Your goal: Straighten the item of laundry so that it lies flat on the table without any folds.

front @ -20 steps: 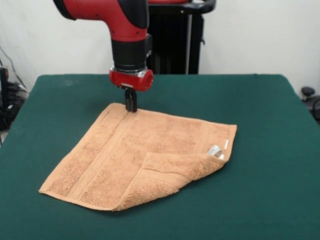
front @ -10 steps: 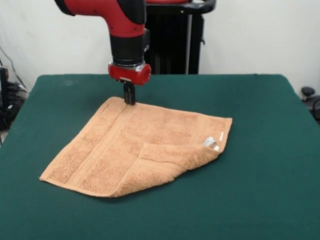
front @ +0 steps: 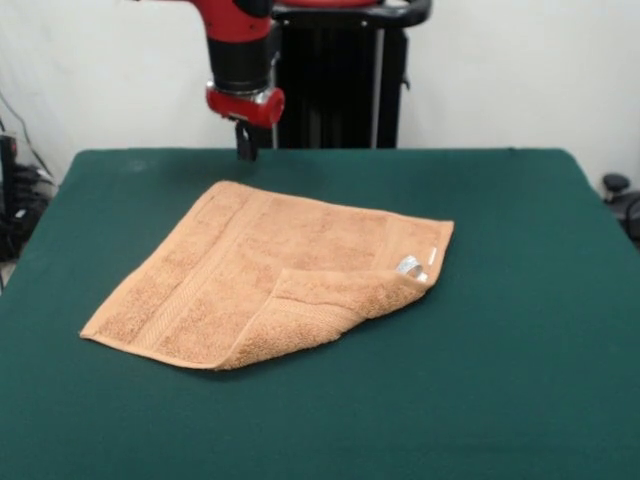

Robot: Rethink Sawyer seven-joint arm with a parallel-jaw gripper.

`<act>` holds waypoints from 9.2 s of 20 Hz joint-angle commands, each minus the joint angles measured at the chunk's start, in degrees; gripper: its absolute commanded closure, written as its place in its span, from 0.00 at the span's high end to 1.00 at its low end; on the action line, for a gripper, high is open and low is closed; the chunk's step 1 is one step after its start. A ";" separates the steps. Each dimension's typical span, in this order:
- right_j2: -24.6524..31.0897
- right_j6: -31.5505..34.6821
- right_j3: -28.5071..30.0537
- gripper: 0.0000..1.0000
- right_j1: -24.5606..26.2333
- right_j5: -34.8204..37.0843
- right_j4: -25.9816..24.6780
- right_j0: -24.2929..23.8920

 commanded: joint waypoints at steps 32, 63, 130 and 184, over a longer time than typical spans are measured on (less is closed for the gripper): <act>11.18 3.39 -6.10 0.00 -3.63 11.90 7.97 10.51; 9.28 5.44 -21.12 0.00 9.00 8.74 15.12 17.47; 9.92 8.29 -5.59 0.00 -13.15 26.83 25.36 19.62; 8.47 1.45 -34.49 0.00 -2.14 41.25 27.94 22.58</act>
